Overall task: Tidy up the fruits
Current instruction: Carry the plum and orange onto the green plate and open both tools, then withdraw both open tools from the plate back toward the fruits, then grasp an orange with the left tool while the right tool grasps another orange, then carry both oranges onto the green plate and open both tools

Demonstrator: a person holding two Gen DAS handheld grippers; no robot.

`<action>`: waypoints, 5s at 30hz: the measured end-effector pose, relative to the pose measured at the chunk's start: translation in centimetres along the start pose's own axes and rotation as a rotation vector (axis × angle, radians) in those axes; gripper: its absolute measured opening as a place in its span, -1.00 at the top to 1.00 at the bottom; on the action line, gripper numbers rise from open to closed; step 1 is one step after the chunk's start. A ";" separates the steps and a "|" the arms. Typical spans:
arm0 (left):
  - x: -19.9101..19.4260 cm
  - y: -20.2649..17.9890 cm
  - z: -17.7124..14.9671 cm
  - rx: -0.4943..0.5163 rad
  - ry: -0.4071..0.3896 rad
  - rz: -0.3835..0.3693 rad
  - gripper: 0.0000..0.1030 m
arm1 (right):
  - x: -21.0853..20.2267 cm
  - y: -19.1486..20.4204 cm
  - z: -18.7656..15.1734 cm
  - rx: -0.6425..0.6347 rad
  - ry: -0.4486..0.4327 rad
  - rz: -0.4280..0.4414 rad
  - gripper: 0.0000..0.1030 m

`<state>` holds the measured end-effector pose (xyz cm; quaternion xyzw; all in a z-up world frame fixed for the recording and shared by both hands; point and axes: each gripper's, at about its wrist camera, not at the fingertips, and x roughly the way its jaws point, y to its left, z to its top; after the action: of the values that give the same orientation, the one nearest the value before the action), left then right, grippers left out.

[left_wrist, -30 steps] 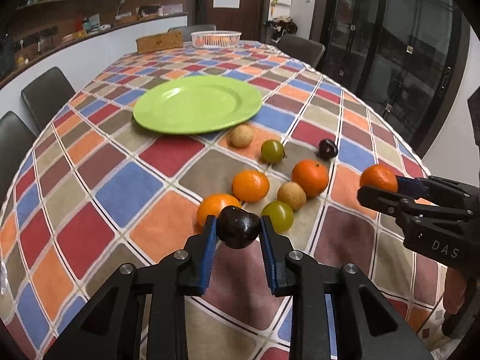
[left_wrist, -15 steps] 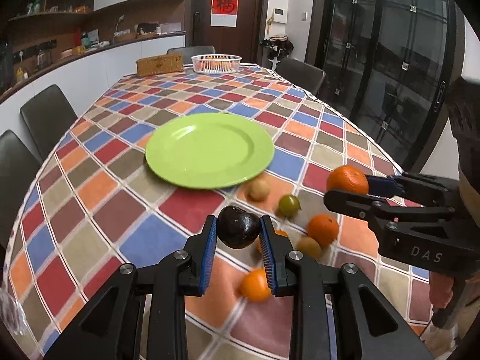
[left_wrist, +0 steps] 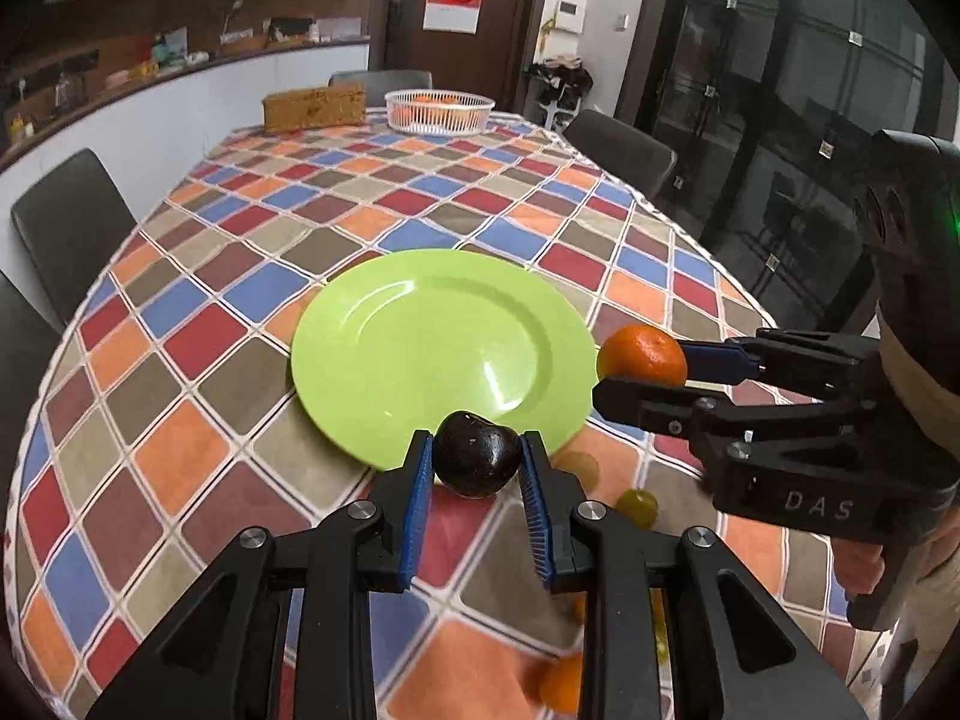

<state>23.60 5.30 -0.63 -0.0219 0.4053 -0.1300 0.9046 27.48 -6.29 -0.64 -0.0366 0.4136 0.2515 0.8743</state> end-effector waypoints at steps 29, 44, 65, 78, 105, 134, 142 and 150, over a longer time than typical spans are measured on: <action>4.7 1.6 1.8 -0.012 0.098 0.068 0.26 | 5.4 -2.9 1.3 0.032 0.092 -0.058 0.05; -5.1 -2.8 -1.5 0.079 -0.084 0.127 -0.14 | -4.5 -0.3 -2.2 0.029 -0.090 -0.090 0.02; -9.1 -6.2 -9.1 0.056 -0.121 0.170 -0.37 | -9.1 0.1 -10.4 0.119 -0.122 -0.139 -0.13; -6.9 -6.9 -11.9 0.104 -0.068 0.182 -0.37 | -6.9 0.4 -13.2 0.030 -0.017 -0.140 -0.13; -1.6 -6.7 -12.2 0.138 0.049 0.126 -0.06 | -2.7 -1.2 -12.7 -0.016 0.057 -0.044 0.11; -1.5 -7.1 -11.6 0.097 0.040 0.077 0.30 | -1.9 -3.0 -12.9 0.123 0.042 0.054 0.25; -2.9 -7.5 -11.0 0.093 -0.003 0.069 0.30 | -4.0 -2.7 -12.6 0.118 -0.023 0.025 0.25; -4.0 -7.4 -9.5 0.088 -0.058 0.070 0.30 | -5.6 -2.4 -11.1 0.110 -0.091 0.027 0.25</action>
<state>12.42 -0.17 -3.00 0.0285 0.3732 -0.1153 0.9201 17.79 -13.66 -4.15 0.0286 0.3872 0.2414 0.8894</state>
